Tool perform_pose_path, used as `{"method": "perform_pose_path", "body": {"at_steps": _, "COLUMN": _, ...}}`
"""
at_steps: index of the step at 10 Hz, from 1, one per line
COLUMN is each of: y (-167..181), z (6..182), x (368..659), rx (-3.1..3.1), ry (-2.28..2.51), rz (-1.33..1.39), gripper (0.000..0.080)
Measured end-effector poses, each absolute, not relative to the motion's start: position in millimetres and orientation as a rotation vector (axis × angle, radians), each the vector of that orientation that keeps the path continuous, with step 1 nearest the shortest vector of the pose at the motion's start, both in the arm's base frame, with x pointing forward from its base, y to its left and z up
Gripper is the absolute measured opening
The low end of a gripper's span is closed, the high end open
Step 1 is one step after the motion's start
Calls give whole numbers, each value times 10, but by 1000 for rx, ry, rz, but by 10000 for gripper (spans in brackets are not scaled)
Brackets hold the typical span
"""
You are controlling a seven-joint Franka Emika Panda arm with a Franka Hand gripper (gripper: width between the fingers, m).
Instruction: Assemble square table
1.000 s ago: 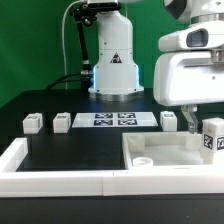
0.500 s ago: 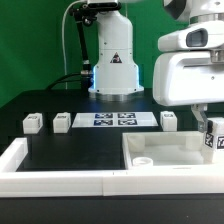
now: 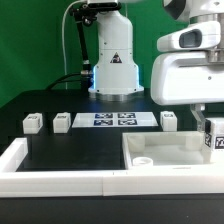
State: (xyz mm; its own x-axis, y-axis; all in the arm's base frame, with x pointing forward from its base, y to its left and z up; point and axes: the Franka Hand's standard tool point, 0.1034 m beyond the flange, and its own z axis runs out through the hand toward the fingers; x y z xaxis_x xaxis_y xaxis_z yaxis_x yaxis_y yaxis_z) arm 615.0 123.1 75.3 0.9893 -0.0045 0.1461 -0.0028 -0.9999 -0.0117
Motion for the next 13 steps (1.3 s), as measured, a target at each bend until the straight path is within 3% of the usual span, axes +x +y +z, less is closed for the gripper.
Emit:
{"method": "perform_pose_path", "body": {"at_steps": 9, "y": 1220, "z": 750, "x": 6139, "rx": -2775, "ry": 1297, "rz": -198, "gripper": 294}}
{"method": "perform_pose_path", "body": {"at_steps": 13, "y": 1216, "z": 755, "x": 6138, "rx": -2589, "ry": 1607, "rz": -170, "gripper": 294}}
